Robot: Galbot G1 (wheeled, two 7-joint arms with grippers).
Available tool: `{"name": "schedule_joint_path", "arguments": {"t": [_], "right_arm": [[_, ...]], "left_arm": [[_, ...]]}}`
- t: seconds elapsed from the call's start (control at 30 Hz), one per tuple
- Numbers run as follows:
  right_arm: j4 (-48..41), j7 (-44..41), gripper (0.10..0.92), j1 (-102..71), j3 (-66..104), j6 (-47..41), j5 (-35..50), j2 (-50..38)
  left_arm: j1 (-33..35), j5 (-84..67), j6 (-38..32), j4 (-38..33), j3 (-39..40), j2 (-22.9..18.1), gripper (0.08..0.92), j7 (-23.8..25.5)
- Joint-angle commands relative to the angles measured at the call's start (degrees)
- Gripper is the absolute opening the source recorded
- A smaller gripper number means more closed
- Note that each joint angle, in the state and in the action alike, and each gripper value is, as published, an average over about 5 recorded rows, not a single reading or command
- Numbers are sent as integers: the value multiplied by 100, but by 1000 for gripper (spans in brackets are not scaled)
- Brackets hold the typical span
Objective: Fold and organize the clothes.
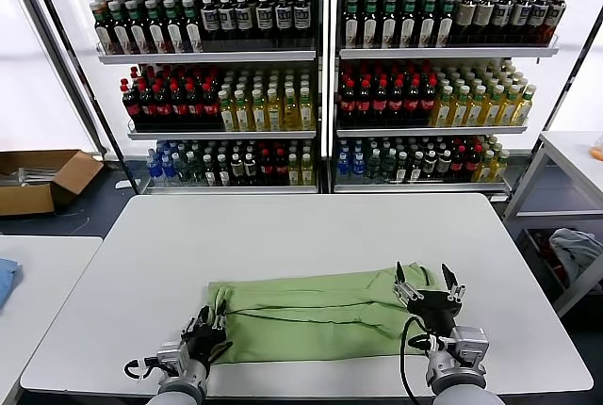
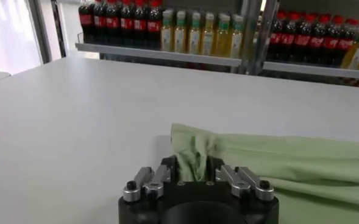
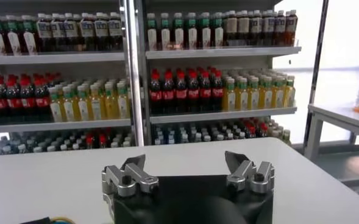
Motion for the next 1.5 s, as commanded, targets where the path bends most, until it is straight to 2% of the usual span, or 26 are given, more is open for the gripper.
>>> {"name": "schedule_joint_path", "arguments": {"t": [0.03,0.2,0.3,0.37,0.43,0.57,0.63,0.7,0.77,0.87,1.03,1.13,1.23,1.37,1.5], "right_arm": [[4,4,823,19,-3,8,2,1],[-25,10,823,107,-31,-17,25,3],[-60,12,823,156,-50,-23,33,-6],[-80,10,823,182,-65,-23,38,-19],[-90,8,823,198,-80,-23,48,-32],[-108,23,823,246,-136,-29,56,-27],[-118,36,823,279,-169,-42,48,-13],[-123,46,823,309,-195,-62,39,3],[-124,49,823,327,-205,-78,33,20],[-111,49,823,309,-192,-84,24,36],[-56,42,823,176,-69,-66,23,31],[-36,36,823,69,38,-42,26,20],[-8,32,823,-26,154,-26,29,20],[24,32,823,-156,297,-3,29,46],[3,32,823,-299,338,60,-28,90]], "left_arm": [[1,-62,14,-66,-146,77,281,21],[-27,-46,-50,-192,-613,400,149,91],[-30,-60,-107,-240,-1168,794,109,216],[-83,-136,-138,-214,-1733,1218,98,308],[-178,-296,-142,-89,-2394,1816,98,389],[-333,-514,-161,448,-3408,2932,98,542],[-372,-594,-152,615,-3639,3243,98,585],[-392,-644,-112,603,-3673,3362,98,602],[-382,-625,-56,400,-3520,3300,98,613],[-328,-524,28,-33,-2980,2963,98,601],[-197,-196,104,-599,-1516,2053,98,530],[-257,68,138,-686,-704,1510,98,463],[-404,267,212,-693,-96,1155,98,387],[-635,440,329,-678,446,883,98,354],[-825,553,415,-616,745,797,98,360]]}}
